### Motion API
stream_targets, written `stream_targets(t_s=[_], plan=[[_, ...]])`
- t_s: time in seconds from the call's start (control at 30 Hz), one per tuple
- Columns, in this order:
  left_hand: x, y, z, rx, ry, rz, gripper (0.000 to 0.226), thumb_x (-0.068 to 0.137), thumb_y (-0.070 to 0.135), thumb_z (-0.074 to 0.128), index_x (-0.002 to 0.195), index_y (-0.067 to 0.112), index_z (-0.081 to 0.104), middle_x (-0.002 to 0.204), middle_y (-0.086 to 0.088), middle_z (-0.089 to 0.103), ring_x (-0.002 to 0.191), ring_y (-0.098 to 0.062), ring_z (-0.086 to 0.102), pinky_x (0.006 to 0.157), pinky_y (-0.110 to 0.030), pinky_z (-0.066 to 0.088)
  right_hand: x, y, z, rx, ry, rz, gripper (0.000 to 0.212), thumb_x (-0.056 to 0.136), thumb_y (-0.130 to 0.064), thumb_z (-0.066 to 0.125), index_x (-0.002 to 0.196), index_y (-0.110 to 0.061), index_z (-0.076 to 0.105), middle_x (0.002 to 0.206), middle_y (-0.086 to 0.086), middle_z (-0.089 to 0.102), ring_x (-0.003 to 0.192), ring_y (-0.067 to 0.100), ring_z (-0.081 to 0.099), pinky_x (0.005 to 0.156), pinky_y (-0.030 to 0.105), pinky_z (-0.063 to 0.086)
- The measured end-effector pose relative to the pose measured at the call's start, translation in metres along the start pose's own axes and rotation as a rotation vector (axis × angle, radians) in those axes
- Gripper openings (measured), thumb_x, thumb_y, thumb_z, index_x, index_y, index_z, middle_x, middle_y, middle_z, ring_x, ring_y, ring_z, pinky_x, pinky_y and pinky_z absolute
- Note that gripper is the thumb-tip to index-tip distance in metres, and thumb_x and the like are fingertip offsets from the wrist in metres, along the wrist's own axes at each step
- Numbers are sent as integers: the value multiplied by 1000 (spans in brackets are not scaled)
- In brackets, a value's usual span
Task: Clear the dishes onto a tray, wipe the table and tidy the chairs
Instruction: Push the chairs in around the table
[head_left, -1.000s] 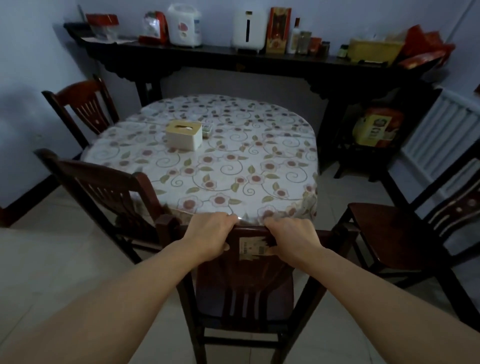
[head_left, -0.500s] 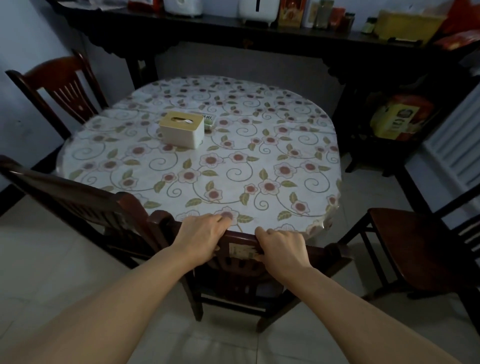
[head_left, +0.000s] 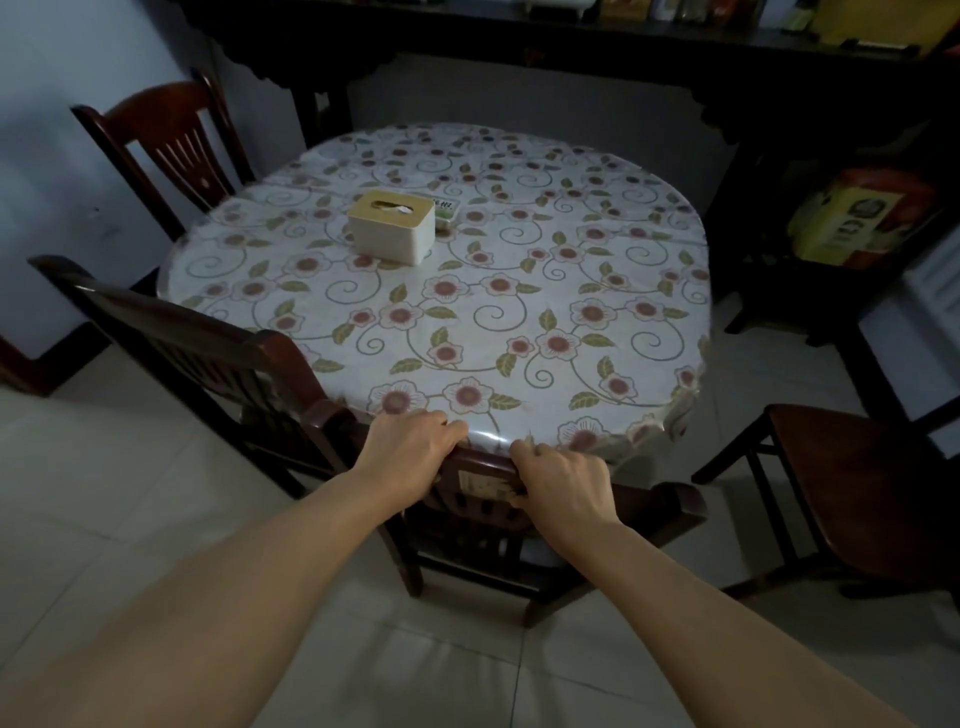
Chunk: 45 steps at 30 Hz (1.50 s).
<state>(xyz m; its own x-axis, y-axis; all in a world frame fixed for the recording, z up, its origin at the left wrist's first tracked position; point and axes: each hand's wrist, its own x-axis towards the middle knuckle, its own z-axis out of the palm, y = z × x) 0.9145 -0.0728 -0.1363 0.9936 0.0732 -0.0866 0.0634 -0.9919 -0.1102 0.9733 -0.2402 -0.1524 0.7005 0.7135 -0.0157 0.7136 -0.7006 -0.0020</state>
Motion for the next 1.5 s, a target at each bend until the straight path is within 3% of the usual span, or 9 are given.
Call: stream_targets(t_s=[0.3, 0.43, 0.6, 0.73, 0.9, 1.0, 1.17, 1.27, 1.5], plan=[[-4, -8, 12, -32, 72, 9, 24, 86, 6, 53, 108, 17, 54, 102, 1, 55, 97, -20, 55, 50, -26, 22, -18, 13, -1, 55, -12, 140, 46, 81, -27, 70, 114, -21, 38, 107, -2, 57, 96, 21, 61, 66, 30, 37], [-2, -25, 23, -23, 74, 1, 18, 80, 16, 63, 93, 22, 53, 95, 3, 59, 94, -19, 56, 62, -25, 28, -31, 29, 3, 15, 6, 156, 33, 85, -25, 62, 114, -20, 46, 107, -3, 61, 97, 21, 61, 64, 28, 34], [0, -31, 23, 17, 10, 55, 25, 80, 5, 58, 100, 19, 52, 97, 3, 60, 92, -22, 60, 53, -29, 28, -28, 29, 13, -37, 142, 126, 47, 39, -21, 91, 75, -17, 60, 57, -3, 58, 49, 21, 59, 46, 22, 26], [-4, -51, 22, 41, -20, 73, 25, 80, 8, 58, 102, 20, 53, 99, 3, 60, 90, -22, 61, 53, -29, 28, -16, 15, 15, -54, 192, 134, 49, 29, -17, 91, 65, -17, 57, 50, -5, 54, 41, 21, 55, 46, 20, 22], [1, -76, 24, 20, 3, 41, 32, 81, 11, 59, 110, 22, 54, 107, 2, 57, 90, -22, 62, 53, -28, 32, 2, 0, 19, -30, 237, 123, 50, 28, -17, 91, 66, -16, 58, 49, -5, 54, 40, 20, 54, 43, 21, 23], [12, -82, 25, 32, 13, 50, 36, 82, 11, 58, 117, 19, 52, 98, 4, 57, 91, -19, 60, 45, -25, 18, 12, 2, 20, -35, 229, 143, 51, 30, -17, 92, 65, -16, 55, 51, -5, 53, 41, 19, 53, 42, 20, 24], [33, -88, 21, 46, 52, 33, 31, 82, 7, 57, 110, 20, 55, 82, 3, 48, 87, -21, 59, 45, -25, 16, 31, 8, 9, -19, 170, 161, 28, 72, -22, 75, 89, -15, 53, 79, 0, 62, 74, 26, 61, 55, 28, 31], [43, -92, 20, 4, 94, 25, 29, 82, 9, 59, 108, 20, 55, 84, 5, 48, 89, -21, 59, 46, -25, 17, 37, 10, 2, 21, 133, 178, 26, 81, -25, 67, 98, -17, 50, 89, -2, 61, 86, 25, 60, 61, 29, 29], [33, -116, 41, -28, 136, 82, 32, 74, 11, 71, 104, 19, 63, 76, 3, 57, 78, -22, 60, 45, -23, 15, 34, -20, 21, -60, 209, 182, 51, 29, -18, 91, 65, -16, 55, 50, -4, 53, 41, 18, 51, 46, 20, 21]])
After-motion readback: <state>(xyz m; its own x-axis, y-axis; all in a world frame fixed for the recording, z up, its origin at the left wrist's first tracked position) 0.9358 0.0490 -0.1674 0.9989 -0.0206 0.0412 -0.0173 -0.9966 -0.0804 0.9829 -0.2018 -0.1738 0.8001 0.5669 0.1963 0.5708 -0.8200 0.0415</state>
